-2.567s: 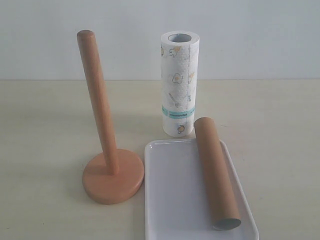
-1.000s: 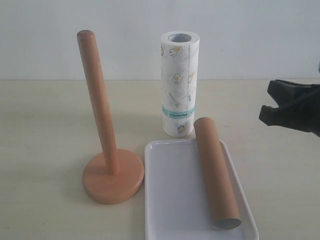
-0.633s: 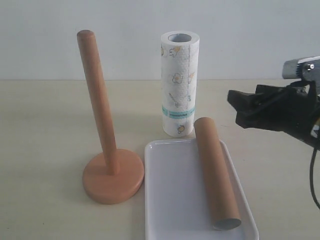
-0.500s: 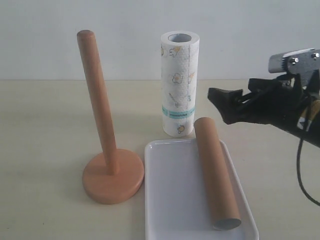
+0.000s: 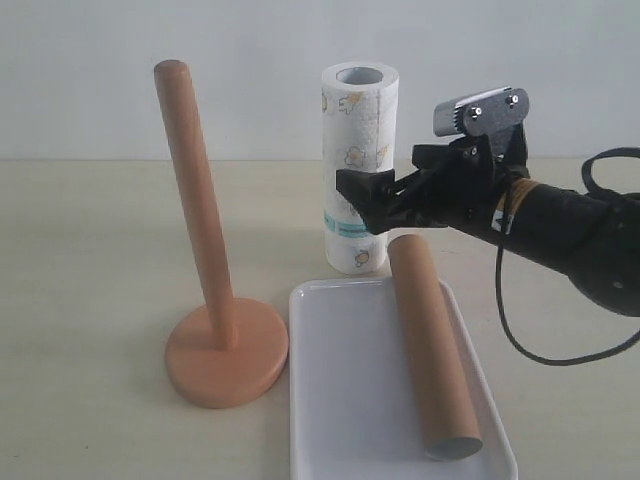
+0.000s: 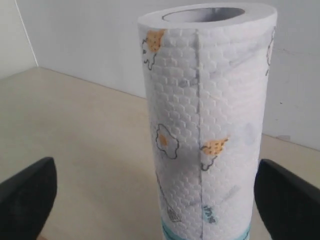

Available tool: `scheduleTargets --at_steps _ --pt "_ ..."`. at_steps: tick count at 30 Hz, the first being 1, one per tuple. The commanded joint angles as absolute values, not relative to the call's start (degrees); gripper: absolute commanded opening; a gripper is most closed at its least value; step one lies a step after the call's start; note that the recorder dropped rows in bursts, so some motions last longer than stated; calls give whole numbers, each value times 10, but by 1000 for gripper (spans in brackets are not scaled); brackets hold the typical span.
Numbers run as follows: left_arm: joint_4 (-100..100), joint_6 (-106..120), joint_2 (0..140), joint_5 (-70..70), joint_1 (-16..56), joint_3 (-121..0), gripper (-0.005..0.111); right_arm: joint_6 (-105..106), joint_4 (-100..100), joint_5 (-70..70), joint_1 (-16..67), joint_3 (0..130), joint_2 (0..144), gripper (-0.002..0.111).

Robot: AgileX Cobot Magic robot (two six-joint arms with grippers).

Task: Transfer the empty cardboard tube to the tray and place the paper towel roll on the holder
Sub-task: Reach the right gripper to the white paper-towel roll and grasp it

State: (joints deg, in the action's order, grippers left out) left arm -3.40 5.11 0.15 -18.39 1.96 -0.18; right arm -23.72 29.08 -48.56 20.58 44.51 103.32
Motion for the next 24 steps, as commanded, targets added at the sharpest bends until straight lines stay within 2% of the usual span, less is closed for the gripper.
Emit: scheduleTargets --at_steps 1,24 --pt "-36 52 0 -182 17 0 4 -232 282 -510 207 474 1069 105" --pt "-36 52 0 -182 17 0 4 -222 260 -501 207 601 1197 105"
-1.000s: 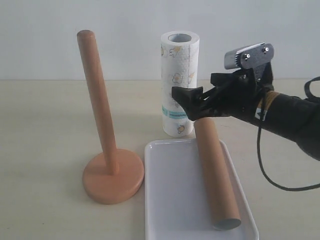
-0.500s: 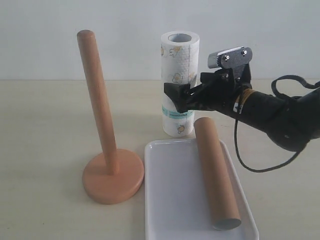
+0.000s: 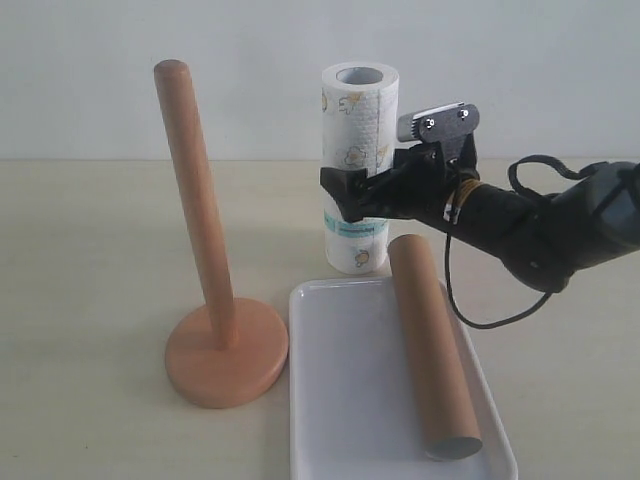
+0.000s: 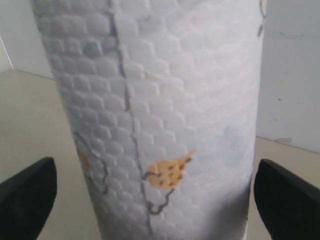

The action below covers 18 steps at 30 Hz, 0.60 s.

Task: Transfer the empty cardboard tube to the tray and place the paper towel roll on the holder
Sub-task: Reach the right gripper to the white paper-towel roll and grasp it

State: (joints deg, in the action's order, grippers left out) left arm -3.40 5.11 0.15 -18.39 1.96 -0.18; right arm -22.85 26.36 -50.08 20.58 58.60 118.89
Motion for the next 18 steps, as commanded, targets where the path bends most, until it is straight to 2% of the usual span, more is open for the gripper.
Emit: scheduleTargets --at_steps 1,13,16,18 --pt "-36 52 0 -182 17 0 4 -222 257 -500 207 604 1199 105" --pt "-36 52 0 -182 17 0 4 -223 247 -481 207 624 1219 103" --pt "-36 52 0 -182 17 0 4 -223 246 -481 207 624 1219 91" --pt "-36 52 0 -182 17 0 4 -223 246 -481 207 624 1219 77"
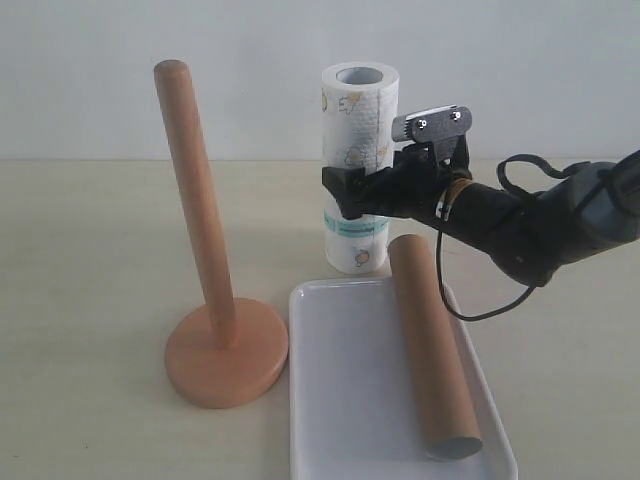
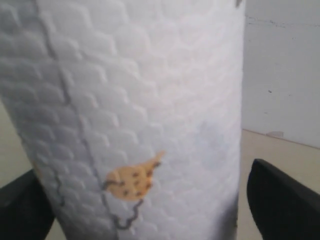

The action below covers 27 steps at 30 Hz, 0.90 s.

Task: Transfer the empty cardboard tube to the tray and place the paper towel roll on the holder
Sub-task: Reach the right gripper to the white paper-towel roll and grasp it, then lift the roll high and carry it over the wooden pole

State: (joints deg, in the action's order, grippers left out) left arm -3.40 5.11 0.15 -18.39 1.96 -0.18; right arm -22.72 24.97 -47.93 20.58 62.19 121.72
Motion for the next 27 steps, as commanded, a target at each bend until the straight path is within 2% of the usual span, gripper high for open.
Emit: scheduleTargets --at_steps 1,3,4,5,6,13,19,27 --pt "-36 52 0 -182 17 0 4 -223 246 -481 207 624 1219 68" --pt "-36 52 0 -182 17 0 4 -223 246 -481 207 624 1219 48" --pt "-36 52 0 -182 17 0 4 -223 251 -480 207 624 1219 25" --pt "-36 52 0 -182 17 0 4 -223 253 -480 207 624 1219 16" --pt "-36 52 0 -182 17 0 4 -225 261 -477 207 624 1219 0" --pt "-36 52 0 -182 17 0 4 -227 265 -486 207 624 1213 0" --pt "-36 52 0 -182 17 0 4 -245 321 -474 207 624 1141 0" --pt "-36 52 0 -182 17 0 4 -296 355 -361 207 624 1034 0"
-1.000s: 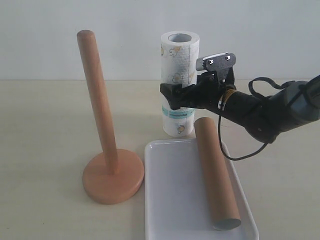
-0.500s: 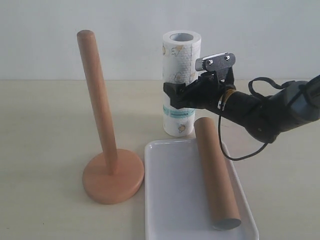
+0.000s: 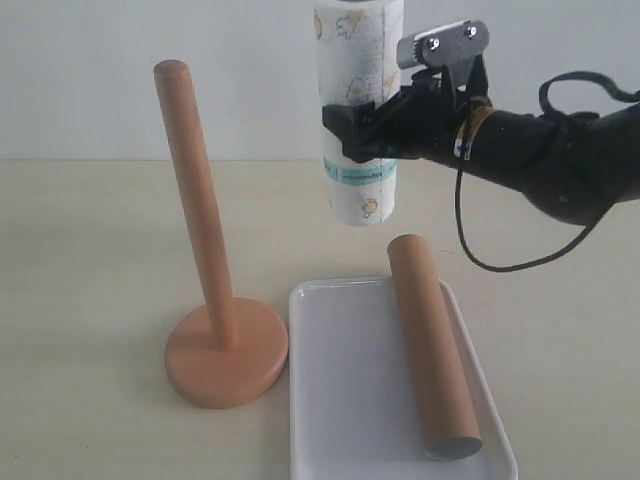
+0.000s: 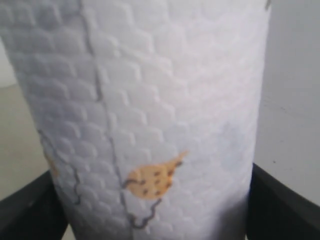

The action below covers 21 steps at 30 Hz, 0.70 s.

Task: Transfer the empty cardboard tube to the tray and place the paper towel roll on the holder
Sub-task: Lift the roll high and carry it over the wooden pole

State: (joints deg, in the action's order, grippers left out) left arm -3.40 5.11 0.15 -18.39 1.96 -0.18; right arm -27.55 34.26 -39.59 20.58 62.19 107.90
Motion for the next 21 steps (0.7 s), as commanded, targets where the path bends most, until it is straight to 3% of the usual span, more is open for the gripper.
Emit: scheduleTargets --at_steps 1,21 --pt "-36 52 0 -182 17 0 4 -307 355 -350 207 624 1023 0" --pt "-36 52 0 -182 17 0 4 -549 553 -342 207 624 834 0"
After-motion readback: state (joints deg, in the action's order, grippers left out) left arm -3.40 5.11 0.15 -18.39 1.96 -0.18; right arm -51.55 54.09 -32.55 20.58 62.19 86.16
